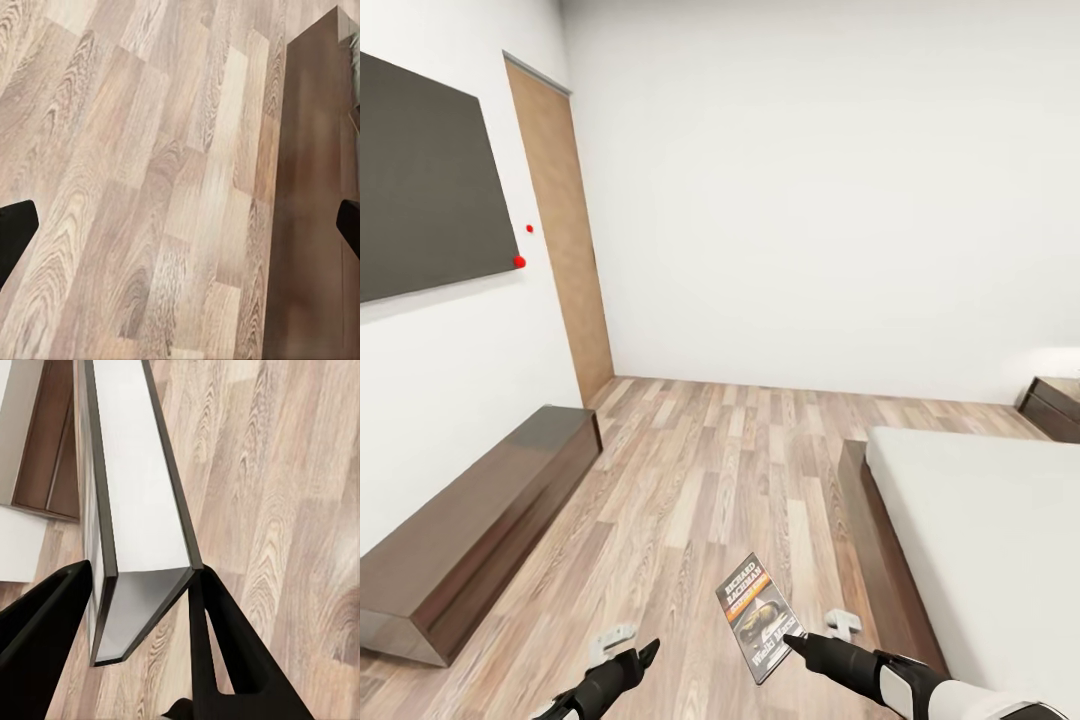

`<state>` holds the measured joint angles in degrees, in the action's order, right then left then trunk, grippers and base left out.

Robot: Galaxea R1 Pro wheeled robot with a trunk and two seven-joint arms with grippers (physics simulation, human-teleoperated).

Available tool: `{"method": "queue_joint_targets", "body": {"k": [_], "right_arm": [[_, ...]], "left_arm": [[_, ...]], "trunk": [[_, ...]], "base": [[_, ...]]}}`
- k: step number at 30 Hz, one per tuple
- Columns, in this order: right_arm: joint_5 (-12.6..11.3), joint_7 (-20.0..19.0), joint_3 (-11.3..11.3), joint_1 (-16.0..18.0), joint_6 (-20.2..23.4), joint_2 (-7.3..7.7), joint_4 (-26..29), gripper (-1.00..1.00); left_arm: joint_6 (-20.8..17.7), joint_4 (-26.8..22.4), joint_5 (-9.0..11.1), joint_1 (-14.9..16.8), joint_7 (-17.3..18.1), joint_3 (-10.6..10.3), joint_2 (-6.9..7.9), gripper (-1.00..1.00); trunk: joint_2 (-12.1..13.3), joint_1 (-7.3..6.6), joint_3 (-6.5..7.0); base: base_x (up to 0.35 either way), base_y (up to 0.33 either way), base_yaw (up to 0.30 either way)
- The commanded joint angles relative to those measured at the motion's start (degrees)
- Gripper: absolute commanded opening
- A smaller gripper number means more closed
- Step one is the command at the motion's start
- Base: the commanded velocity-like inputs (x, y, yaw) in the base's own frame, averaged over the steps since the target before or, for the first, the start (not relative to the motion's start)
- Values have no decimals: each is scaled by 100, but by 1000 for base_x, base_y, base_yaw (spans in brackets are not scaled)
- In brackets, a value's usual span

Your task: In the bedroom, move the book from the bed onto either nightstand, and place the two sandals side by side next to the bed.

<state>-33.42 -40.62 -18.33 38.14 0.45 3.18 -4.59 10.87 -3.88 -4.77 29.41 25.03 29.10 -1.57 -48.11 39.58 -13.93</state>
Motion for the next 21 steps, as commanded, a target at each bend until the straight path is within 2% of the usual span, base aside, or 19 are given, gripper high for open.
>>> {"method": "queue_joint_targets", "body": {"k": [1, 21], "right_arm": [[-63, -33, -21, 10, 4, -2, -16, -100], [-62, -33, -21, 10, 7, 6, -16, -100]], "left_arm": [[21, 1, -51, 3, 11, 43, -1, 100], [20, -4, -51, 3, 11, 46, -1, 100]], "trunk": [[-6, 3, -8], [-6, 3, -8]], "base": [[230, 0, -12], [230, 0, -1]]}}
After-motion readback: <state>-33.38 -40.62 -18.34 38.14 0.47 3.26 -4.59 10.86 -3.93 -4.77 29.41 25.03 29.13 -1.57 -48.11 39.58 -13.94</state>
